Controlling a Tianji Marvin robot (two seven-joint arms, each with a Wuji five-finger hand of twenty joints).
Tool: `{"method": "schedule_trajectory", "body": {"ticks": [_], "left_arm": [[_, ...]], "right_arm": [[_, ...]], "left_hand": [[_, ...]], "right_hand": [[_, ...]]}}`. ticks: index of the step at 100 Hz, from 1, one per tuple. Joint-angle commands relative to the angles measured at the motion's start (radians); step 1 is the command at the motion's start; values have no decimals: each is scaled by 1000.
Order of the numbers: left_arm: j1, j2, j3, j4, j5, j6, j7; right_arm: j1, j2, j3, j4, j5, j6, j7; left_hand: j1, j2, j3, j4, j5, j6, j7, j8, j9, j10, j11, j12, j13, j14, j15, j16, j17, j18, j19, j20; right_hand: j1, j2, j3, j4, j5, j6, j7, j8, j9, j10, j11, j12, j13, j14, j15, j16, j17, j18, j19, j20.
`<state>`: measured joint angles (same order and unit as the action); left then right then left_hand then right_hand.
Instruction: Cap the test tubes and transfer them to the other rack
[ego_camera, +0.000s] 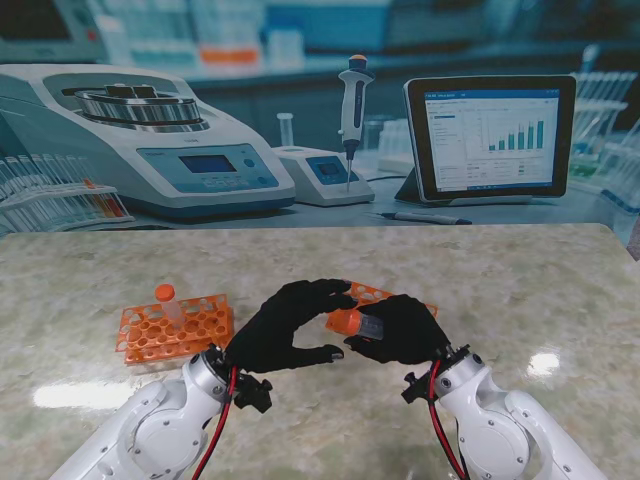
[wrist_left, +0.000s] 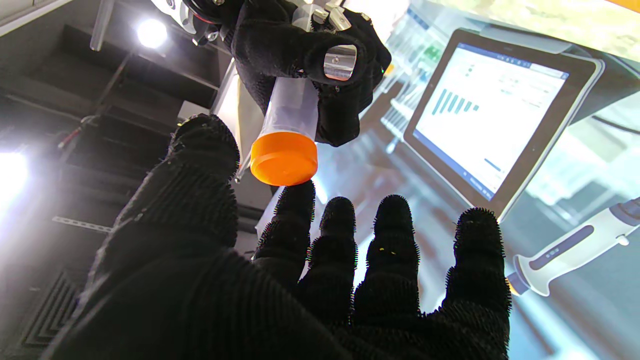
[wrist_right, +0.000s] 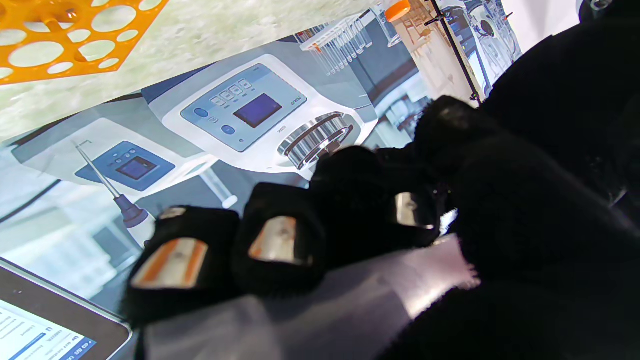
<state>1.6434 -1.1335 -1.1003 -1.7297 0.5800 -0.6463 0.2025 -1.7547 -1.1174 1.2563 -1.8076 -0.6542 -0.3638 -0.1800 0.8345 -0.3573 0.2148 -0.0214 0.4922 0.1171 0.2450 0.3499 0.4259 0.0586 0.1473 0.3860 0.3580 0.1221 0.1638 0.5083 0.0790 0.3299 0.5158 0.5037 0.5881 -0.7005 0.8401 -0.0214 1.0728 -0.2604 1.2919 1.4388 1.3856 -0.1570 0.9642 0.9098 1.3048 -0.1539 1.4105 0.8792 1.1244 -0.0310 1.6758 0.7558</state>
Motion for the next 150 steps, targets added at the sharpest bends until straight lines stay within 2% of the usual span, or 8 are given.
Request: {"method": "schedule_trajectory", "body": {"ticks": [1,32,78,116,150], "left_arm": [[-2,-2,4,1,1,6,-3],[-15,-3,17,7,2,11,0],[-28,-6,32,11,6,26,10],[-43,-8,45,21,40,31,35],[-53,-11,56,27,54,36,54]], "right_arm": [[-9,-4,-2,-8,0,-1,1],[-11,-3,-1,-10,0,0,1],[-12,-4,-1,-12,-1,0,-1],[-13,-4,2,-13,-1,-2,-1],[-14,-4,3,-15,-1,-3,-2]], "left_hand": [[-10,-17,27,-22,5,22,-25,-16,-19,7,-4,-11,-1,-22,10,7,-1,1,29,11],[-5,5,51,-25,22,17,-13,-12,-7,4,-1,-9,13,-19,16,10,9,1,40,15],[93,72,41,-18,87,8,31,-6,53,2,14,-5,69,-8,39,23,32,6,76,24],[137,74,7,-9,129,16,39,-20,69,9,15,-10,83,-1,45,27,49,7,103,25],[163,70,-5,-9,182,1,77,-5,103,6,26,-10,117,2,63,35,66,13,137,22]], "right_hand": [[42,44,13,15,64,-28,44,30,54,32,12,22,22,-143,203,78,78,-90,313,66],[42,45,13,15,64,-28,44,30,54,32,11,22,22,-144,203,78,78,-90,313,65],[42,45,14,15,64,-28,44,30,54,32,11,22,22,-142,203,78,78,-90,313,65],[42,45,13,15,64,-28,44,30,54,32,11,22,22,-142,203,77,78,-89,313,65],[43,44,13,15,62,-30,43,31,55,31,11,22,22,-142,203,77,78,-88,312,65]]}}
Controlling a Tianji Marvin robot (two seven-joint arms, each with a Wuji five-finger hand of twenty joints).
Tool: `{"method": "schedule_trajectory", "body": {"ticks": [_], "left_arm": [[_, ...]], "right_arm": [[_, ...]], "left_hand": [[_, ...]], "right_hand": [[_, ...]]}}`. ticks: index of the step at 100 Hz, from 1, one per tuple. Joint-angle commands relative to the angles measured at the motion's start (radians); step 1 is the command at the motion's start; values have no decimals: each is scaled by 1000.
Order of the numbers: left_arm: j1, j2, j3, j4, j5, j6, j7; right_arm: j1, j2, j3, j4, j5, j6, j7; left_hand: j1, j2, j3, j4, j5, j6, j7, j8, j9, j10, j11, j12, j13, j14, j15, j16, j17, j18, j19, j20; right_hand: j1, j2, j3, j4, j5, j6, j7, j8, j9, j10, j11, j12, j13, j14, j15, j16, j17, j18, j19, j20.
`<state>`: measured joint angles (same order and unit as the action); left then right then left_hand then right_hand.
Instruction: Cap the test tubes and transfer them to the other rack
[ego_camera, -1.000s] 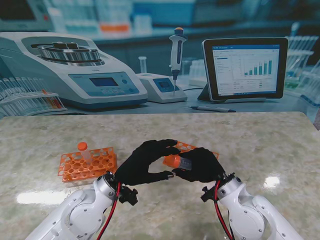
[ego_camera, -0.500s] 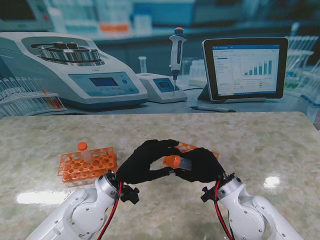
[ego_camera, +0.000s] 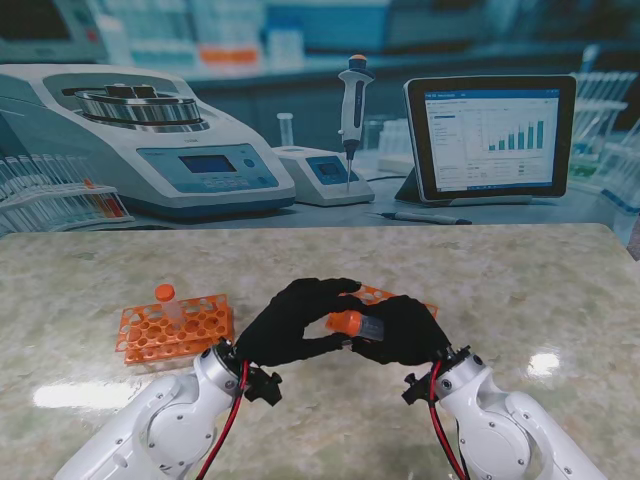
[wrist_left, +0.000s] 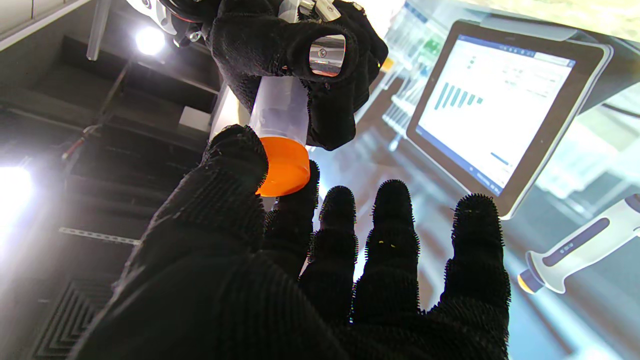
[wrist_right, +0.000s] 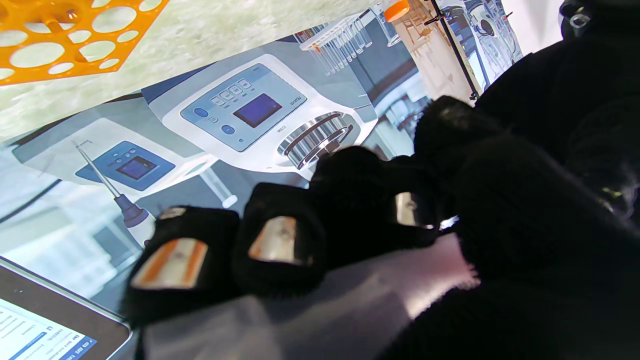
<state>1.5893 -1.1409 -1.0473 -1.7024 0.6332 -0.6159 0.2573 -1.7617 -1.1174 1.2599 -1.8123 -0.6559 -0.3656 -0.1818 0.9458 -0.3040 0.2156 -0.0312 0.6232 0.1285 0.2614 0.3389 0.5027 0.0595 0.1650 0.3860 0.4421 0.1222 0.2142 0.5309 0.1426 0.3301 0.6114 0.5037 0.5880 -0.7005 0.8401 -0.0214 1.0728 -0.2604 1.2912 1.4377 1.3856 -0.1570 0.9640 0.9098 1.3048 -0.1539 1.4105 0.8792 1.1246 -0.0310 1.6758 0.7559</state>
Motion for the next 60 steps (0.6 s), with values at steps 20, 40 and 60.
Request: {"method": "schedule_trajectory", "body": {"ticks": [20,40,60], "left_arm": [[-4,-7,10,3,-9,10,3],[-9,-10,15,7,-18,12,8],[-11,-12,19,8,-28,13,7]], "right_arm": [[-8,-4,1,-13,0,-3,1],[-9,-3,3,-15,0,-5,3],[-10,-3,4,-17,-1,-4,4]], "left_hand": [[97,3,-29,-7,102,-23,99,34,53,-3,19,-7,58,2,25,19,13,13,54,16],[190,27,-111,17,154,-36,126,34,80,-9,30,-4,84,1,38,29,20,16,72,4],[260,89,-144,29,193,-41,161,6,106,-19,42,1,106,0,51,40,21,21,80,0]], "right_hand": [[42,44,13,14,62,-30,44,32,54,32,11,22,22,-142,203,77,78,-88,312,64],[43,44,14,15,62,-30,44,32,54,32,11,22,22,-142,203,77,78,-88,312,64],[42,45,13,14,62,-30,44,33,54,31,11,22,22,-142,203,77,78,-87,312,64]]}}
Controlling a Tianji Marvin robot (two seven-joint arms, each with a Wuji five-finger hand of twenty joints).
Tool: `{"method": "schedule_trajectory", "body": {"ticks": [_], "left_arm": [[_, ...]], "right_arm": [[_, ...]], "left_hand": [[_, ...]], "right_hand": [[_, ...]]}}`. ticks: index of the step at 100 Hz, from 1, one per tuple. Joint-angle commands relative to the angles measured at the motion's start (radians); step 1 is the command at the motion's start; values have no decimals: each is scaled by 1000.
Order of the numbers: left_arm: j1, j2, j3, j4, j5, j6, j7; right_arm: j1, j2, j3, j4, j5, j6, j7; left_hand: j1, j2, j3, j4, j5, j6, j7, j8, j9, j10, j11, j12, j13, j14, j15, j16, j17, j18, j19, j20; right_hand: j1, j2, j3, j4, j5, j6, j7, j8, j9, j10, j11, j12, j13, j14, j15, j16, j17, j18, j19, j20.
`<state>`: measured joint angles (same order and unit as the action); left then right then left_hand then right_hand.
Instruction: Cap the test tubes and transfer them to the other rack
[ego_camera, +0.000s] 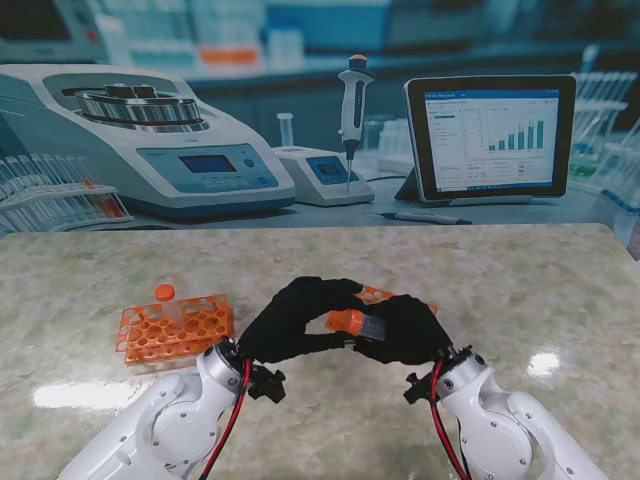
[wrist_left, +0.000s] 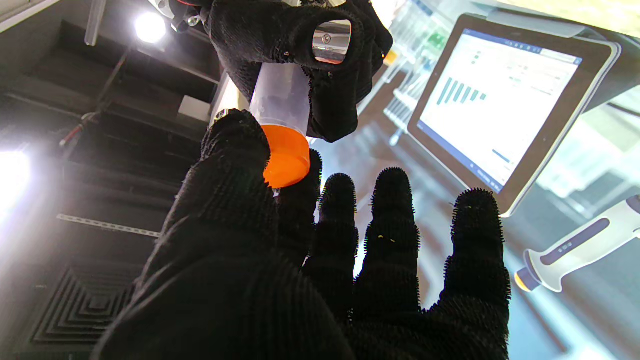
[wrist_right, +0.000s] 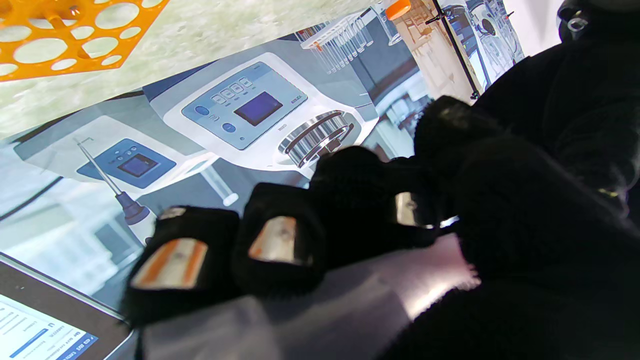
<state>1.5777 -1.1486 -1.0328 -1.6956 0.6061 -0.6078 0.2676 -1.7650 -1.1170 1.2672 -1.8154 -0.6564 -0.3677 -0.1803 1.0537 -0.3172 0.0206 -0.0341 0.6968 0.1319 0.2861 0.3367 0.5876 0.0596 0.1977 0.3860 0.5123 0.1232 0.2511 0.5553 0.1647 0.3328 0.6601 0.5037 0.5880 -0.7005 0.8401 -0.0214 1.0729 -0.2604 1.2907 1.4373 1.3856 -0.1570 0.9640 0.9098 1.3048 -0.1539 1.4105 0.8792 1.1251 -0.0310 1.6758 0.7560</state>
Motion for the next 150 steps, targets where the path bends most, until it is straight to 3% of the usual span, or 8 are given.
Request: {"method": "schedule_trajectory", "body": {"ticks": [1,30,69,150], "left_arm": [[1,-4,4,1,-1,5,-3],[-5,-3,6,-1,-4,0,-9],[-4,2,-3,-20,73,-12,18],[5,9,-33,-56,89,-19,0]], "right_arm": [[-7,-3,-3,-14,-1,-2,3],[-7,-2,-3,-16,-4,-3,7],[-2,-2,-8,-12,-12,6,5],[8,2,-14,0,-40,16,5]], "left_hand": [[152,102,51,32,119,-44,137,8,21,-19,9,1,36,-1,14,16,-1,18,31,0],[224,146,34,35,169,-53,204,9,43,-22,19,5,53,0,27,27,5,23,39,2],[237,150,49,32,143,-62,307,65,52,-23,27,8,66,-1,38,37,20,20,58,2],[237,171,92,17,92,-67,362,108,47,-24,32,11,69,-3,46,42,24,14,74,-6]], "right_hand": [[42,44,13,14,62,-30,44,33,54,32,11,22,22,-142,203,77,77,-87,312,64],[42,44,14,15,62,-30,44,33,54,32,11,22,22,-142,203,77,77,-86,312,63],[43,44,13,15,62,-30,44,33,54,32,11,22,22,-142,203,77,77,-86,312,63],[42,44,14,15,62,-30,44,33,54,32,10,22,22,-142,204,78,77,-88,312,62]]}}
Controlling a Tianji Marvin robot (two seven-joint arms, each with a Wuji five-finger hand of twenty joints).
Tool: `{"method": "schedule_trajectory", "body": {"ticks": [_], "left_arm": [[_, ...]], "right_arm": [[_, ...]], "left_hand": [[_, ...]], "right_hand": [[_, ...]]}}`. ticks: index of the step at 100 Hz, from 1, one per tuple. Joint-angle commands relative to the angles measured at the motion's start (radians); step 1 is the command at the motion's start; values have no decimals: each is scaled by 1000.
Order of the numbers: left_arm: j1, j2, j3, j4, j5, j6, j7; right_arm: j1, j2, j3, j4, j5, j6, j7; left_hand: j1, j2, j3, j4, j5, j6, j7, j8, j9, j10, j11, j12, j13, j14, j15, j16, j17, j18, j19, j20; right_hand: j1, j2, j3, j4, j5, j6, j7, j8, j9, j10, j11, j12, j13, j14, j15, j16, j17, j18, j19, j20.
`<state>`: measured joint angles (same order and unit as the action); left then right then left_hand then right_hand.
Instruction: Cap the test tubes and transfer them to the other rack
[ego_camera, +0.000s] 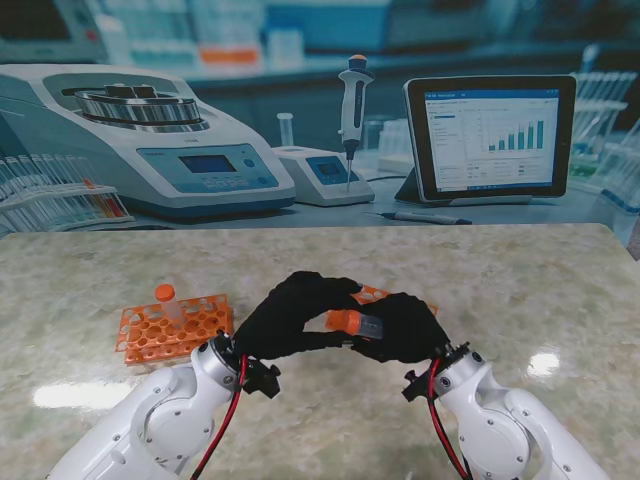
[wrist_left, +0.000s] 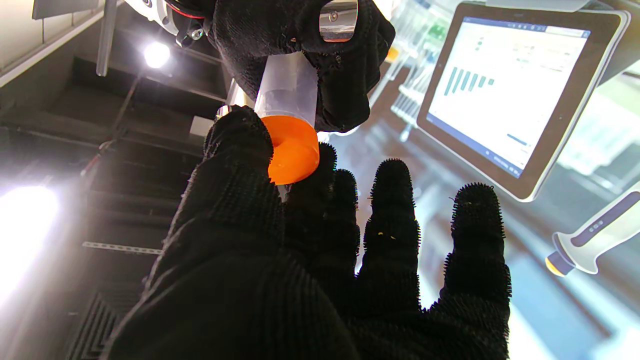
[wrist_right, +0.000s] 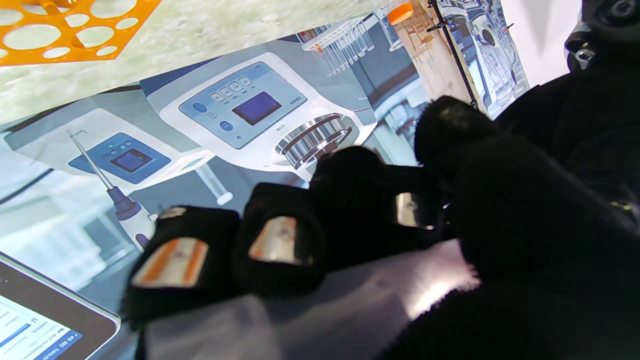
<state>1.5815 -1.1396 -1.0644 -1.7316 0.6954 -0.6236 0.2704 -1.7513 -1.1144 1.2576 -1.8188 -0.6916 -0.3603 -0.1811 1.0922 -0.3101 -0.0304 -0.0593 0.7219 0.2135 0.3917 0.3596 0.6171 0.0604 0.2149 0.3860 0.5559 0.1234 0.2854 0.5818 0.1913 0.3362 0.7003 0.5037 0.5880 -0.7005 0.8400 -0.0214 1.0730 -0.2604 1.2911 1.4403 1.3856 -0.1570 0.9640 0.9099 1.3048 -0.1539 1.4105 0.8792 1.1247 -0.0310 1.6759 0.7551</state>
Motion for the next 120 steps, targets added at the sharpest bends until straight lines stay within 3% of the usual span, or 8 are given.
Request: {"method": "schedule_trajectory", "body": {"ticks": [1,40,120], "left_arm": [[1,0,-2,-21,-1,-3,-3],[4,5,-14,-34,-1,-10,-25],[6,2,-9,-34,6,-5,-6]], "right_arm": [[-5,-1,-4,4,-5,9,6],[2,2,-6,12,-31,18,1],[7,-1,-1,17,-42,27,-18]], "left_hand": [[199,164,143,42,66,-149,256,85,16,-25,14,11,24,-4,12,15,-3,10,34,-7],[199,169,145,40,57,-157,268,94,19,-26,14,11,26,-5,12,15,-4,8,34,-9],[199,170,134,40,49,-170,286,120,28,-27,19,29,33,-2,17,19,0,6,40,-12]], "right_hand": [[42,44,14,15,62,-30,44,30,54,31,10,22,22,-142,204,78,78,-88,312,63],[42,42,14,16,62,-30,44,30,54,32,9,22,22,-142,204,78,78,-88,312,63],[42,41,15,16,62,-30,44,30,54,33,10,23,22,-142,204,78,78,-88,312,63]]}}
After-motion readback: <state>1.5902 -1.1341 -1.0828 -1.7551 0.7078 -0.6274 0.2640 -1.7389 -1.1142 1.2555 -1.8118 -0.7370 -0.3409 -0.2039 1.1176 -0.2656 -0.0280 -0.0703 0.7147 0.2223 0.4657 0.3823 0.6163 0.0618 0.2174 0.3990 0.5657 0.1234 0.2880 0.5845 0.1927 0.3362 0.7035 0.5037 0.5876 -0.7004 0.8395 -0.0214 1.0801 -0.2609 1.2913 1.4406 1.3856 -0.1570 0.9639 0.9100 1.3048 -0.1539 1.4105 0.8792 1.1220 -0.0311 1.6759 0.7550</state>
